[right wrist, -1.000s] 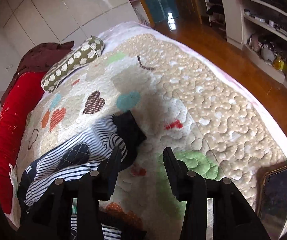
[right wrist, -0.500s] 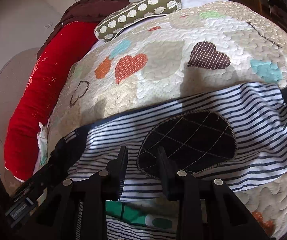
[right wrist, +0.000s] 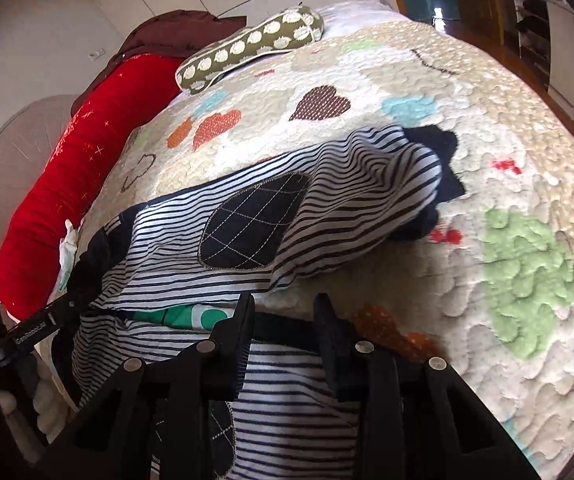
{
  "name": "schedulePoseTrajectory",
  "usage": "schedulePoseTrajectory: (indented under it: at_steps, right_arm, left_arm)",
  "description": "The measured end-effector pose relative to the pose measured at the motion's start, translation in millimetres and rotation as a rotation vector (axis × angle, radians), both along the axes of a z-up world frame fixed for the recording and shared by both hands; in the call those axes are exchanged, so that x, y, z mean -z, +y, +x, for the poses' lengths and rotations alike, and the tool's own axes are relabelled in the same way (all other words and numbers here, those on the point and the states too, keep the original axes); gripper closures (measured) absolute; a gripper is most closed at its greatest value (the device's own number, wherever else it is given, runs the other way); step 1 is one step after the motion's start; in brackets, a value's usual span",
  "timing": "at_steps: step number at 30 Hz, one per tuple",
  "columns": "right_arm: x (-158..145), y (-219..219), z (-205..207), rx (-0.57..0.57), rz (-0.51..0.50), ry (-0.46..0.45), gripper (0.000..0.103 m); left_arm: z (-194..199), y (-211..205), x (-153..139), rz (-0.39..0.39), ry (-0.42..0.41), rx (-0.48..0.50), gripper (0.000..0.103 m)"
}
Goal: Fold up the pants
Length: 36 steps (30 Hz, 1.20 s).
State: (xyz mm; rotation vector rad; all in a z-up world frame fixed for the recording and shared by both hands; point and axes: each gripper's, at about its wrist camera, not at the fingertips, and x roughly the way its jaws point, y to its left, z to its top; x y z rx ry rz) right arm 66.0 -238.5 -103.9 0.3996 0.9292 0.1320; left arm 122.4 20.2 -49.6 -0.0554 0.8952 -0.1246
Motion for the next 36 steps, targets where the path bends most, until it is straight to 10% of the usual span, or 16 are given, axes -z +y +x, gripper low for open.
schedulePoseTrajectory:
  at_steps: [8, 19, 36]
  right_arm:
    - [-25, -7, -62, 0.042, -0.023, -0.1, 0.052]
    - [-34, 11, -63, -0.022, -0.035, -0.115, 0.048]
    - [-42, 0, 106, -0.219, -0.182, 0.031, 0.036]
  left_arm:
    - [-82, -9, -58, 0.117, -0.234, -0.026, 0.025]
    - [-89, -8, -61, 0.157, -0.24, -0.008, 0.025]
    - [87, 41, -11, 0.058, 0.036, 0.085, 0.025]
